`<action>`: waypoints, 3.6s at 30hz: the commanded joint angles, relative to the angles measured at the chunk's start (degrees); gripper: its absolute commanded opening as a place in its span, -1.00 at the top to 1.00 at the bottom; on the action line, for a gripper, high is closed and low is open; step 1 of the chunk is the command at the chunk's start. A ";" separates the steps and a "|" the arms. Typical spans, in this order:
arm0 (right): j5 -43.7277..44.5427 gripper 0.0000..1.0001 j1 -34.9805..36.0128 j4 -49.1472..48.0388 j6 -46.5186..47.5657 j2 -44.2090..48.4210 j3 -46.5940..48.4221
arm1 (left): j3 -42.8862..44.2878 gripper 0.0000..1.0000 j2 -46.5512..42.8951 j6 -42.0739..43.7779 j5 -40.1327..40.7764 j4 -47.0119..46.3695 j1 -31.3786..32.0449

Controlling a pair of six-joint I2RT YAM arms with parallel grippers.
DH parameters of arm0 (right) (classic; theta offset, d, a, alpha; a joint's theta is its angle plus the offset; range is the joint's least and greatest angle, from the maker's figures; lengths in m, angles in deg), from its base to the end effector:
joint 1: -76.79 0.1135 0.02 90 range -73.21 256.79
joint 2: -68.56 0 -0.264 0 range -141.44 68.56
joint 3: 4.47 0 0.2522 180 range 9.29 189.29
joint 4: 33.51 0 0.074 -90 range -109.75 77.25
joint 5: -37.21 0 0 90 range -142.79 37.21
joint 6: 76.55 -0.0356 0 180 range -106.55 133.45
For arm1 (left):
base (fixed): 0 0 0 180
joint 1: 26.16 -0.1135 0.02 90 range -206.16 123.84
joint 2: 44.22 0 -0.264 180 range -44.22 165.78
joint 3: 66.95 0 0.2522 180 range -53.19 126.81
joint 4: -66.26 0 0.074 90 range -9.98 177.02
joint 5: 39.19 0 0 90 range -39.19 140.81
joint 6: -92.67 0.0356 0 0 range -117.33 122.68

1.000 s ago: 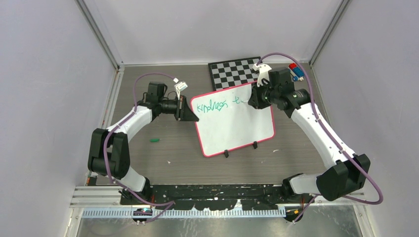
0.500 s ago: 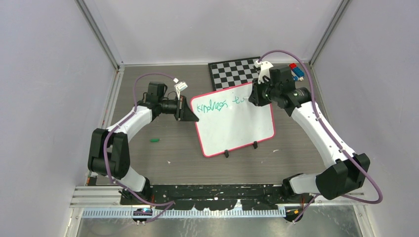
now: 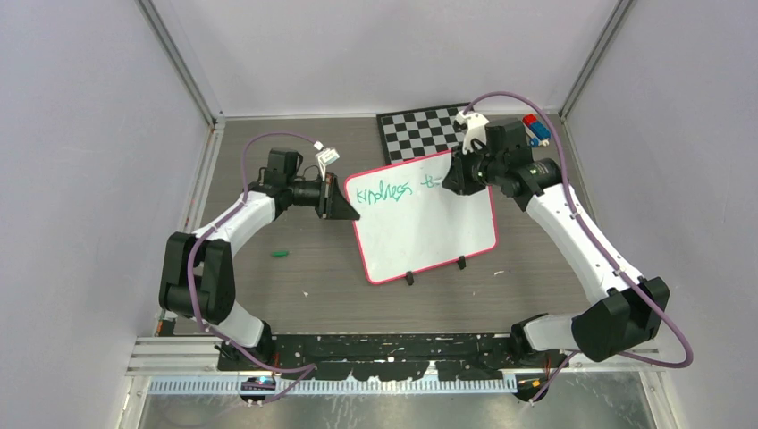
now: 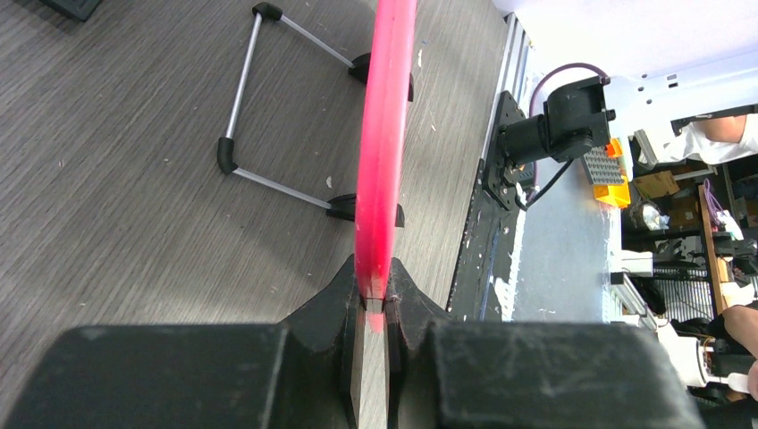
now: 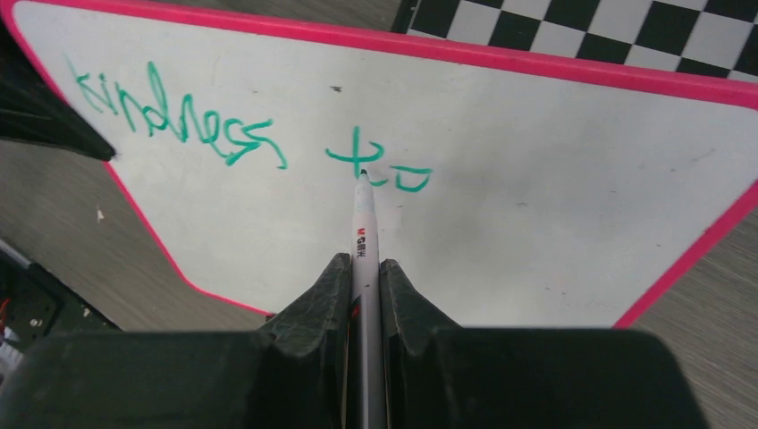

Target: Write a sentence on the whiteboard

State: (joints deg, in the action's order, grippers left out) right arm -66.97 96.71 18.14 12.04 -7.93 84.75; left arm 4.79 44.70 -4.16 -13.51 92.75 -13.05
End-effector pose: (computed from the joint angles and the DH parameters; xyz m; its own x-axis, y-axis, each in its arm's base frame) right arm 0.2685 0.1066 0.3576 -0.6030 -0.1931 -0.7740 -0.4948 0.8516 0.1730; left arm 0.3050 -0.1040 0.2412 -0.7549 0.1229 -0.6442 0.6480 0.2909 -0.7039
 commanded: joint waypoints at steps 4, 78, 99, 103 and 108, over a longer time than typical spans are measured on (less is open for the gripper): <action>-9.43 0.99 8.26 -0.61 0.98 5.03 -1.72 | 1.78 1.00 0.79 0.68 -0.76 -0.35 0.34; 13.40 0.99 25.96 -15.30 7.50 -1.91 -5.63 | 1.58 1.00 1.52 1.33 -0.02 0.35 0.34; 8.57 1.00 27.27 -10.20 8.31 -2.54 -9.27 | 1.74 1.00 2.00 1.55 0.04 0.46 0.34; 8.27 0.99 28.27 -10.29 8.22 -4.54 -8.19 | 1.82 1.00 1.95 1.51 0.02 0.46 0.35; 6.63 0.99 28.42 -10.11 7.61 -5.77 -5.31 | 1.88 1.00 2.04 1.43 -0.01 0.50 0.34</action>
State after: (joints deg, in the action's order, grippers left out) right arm -59.19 124.88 8.83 19.43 -13.15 75.75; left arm 5.03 46.06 -3.00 -13.55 92.75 -13.32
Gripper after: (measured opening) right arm 0.193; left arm 0.110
